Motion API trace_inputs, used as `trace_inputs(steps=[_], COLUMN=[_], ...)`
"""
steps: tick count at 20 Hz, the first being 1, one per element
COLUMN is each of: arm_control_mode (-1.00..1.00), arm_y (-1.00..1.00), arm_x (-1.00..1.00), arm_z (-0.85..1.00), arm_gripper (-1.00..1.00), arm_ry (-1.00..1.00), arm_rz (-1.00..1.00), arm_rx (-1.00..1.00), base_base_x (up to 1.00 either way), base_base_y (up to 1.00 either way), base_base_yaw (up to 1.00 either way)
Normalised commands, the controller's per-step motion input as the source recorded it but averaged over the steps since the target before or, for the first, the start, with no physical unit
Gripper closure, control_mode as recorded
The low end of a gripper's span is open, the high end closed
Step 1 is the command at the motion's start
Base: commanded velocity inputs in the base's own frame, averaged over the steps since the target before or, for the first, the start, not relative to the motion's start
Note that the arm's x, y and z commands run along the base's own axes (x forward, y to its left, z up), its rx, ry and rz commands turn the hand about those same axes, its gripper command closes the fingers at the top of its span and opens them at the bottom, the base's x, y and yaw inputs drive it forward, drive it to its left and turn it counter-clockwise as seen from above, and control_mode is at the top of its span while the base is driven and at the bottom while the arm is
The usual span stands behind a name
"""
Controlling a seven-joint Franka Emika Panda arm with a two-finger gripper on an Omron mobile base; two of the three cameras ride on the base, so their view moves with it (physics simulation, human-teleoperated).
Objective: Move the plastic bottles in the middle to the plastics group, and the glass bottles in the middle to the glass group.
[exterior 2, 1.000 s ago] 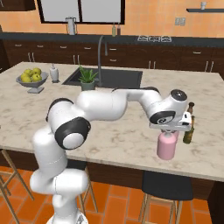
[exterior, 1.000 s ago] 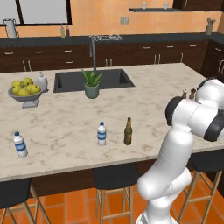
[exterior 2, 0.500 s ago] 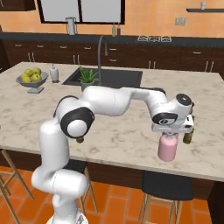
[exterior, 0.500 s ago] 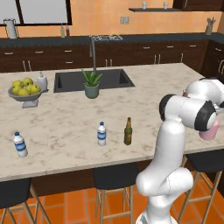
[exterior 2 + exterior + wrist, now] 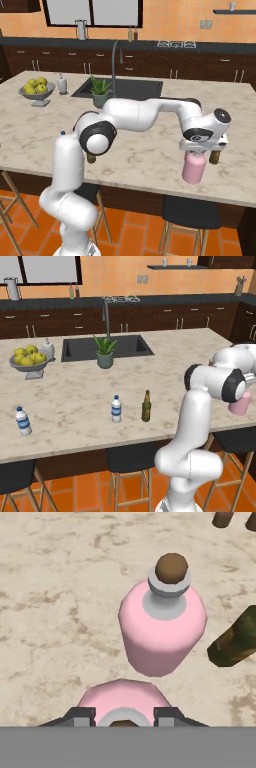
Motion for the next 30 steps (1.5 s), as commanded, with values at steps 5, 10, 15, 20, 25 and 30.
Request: trace_inputs(steps=[5,10,15,20,25,30], arm_control_mode=[-1.00,-1.00,-1.00,-1.00,-1.00,-1.00], arm_y=[0.00,0.00,0.00,0.00,0.00,0.00], arm_x=[0.00,0.00,0.01,0.00,0.00,0.00], arm_z=[-0.03,-0.21,-0.26,0.00,0.00,0.01], arm_gripper=[1.00,1.00,1.00,-1.00,-1.00,-1.00], arm_ry=[-0.15,-0.05,0.01,0.00,0.00,0.00], arm_rz=[0.07,0.04,0.02,0.00,0.00,0.00], arm_rx=[0.00,0.00,0.00,0.00,0.00,0.00], base_base_x=[0.00,0.00,0.00,0.00,0.00,0.00], base_base_y=[0.00,0.00,0.00,0.00,0.00,0.00], base_base_yaw=[0.00,0.00,0.00,0.00,0.00,0.00])
